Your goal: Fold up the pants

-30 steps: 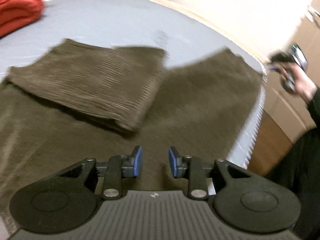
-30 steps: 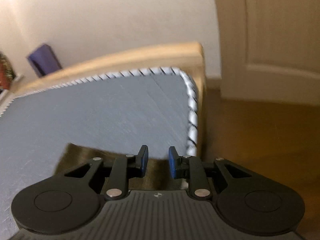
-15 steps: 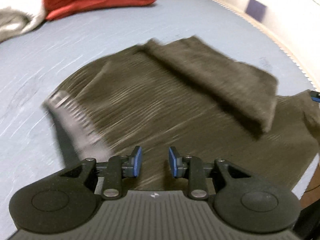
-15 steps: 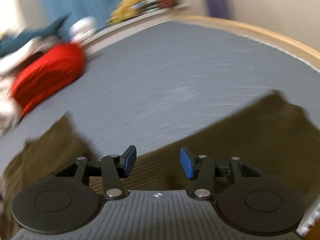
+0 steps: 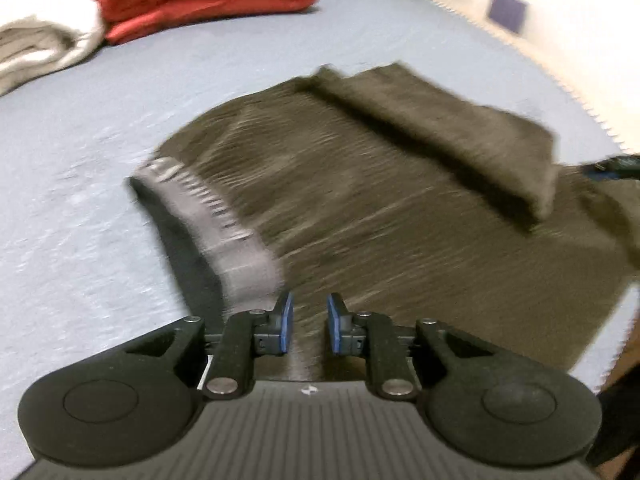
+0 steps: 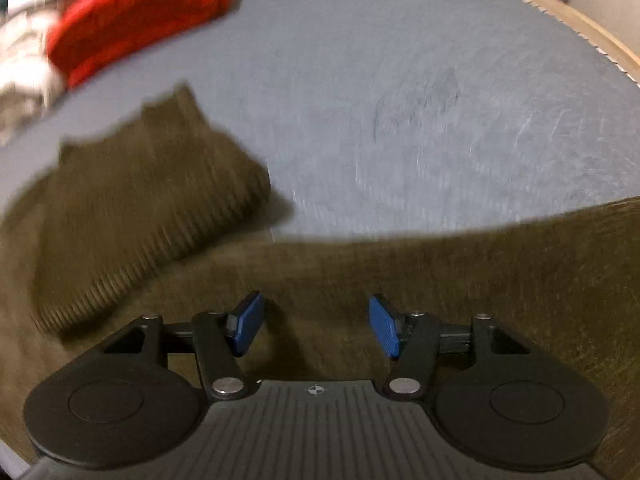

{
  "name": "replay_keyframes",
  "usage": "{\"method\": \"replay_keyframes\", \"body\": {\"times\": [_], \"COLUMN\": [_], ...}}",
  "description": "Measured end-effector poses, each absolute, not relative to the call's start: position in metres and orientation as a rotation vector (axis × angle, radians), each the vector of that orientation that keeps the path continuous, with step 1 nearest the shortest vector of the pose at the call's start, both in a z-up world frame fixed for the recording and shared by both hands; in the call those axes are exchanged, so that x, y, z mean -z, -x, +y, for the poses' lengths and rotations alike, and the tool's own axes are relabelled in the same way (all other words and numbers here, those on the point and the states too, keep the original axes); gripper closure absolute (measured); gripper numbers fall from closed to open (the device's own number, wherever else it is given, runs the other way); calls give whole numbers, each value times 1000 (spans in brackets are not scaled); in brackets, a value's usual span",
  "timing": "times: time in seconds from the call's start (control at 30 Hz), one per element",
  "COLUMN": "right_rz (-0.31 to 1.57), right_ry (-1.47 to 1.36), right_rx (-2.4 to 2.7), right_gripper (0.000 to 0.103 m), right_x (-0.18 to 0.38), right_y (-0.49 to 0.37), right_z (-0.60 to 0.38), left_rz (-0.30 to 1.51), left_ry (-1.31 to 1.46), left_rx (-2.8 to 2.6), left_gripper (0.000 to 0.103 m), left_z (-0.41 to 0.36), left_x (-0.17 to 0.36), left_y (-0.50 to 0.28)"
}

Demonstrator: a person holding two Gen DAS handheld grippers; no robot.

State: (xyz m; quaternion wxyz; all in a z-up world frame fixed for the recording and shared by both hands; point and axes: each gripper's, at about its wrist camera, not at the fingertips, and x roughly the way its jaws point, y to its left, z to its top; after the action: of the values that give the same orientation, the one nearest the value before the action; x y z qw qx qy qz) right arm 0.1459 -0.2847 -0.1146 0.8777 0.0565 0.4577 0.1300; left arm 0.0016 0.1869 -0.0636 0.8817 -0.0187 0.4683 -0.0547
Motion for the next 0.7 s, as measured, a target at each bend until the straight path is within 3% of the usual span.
{"method": "replay_keyframes", "body": {"times": [0.1,0.17,0.47,0.7], "right_rz": [834,776,725,678], "right_ry": [-145,-155,-156,38], "right_rx": [-261,-256,-336,-374], "right_gripper": [42,42,42,38], "right_x": [92,82,80,91], "right_y": [-142,-145,-178,-200], "right_z": [-282,-277,-216,-142], "left_rz": [1126,1142,1009,997], "left_ry": [40,-70,30,52], "left_rx": [166,156,89,71], "left_gripper": [65,63,63,62], "left_z": [173,158,146,134], "left_x": [88,96,61,66], "left_y": [-14,-18,-42,-62]}}
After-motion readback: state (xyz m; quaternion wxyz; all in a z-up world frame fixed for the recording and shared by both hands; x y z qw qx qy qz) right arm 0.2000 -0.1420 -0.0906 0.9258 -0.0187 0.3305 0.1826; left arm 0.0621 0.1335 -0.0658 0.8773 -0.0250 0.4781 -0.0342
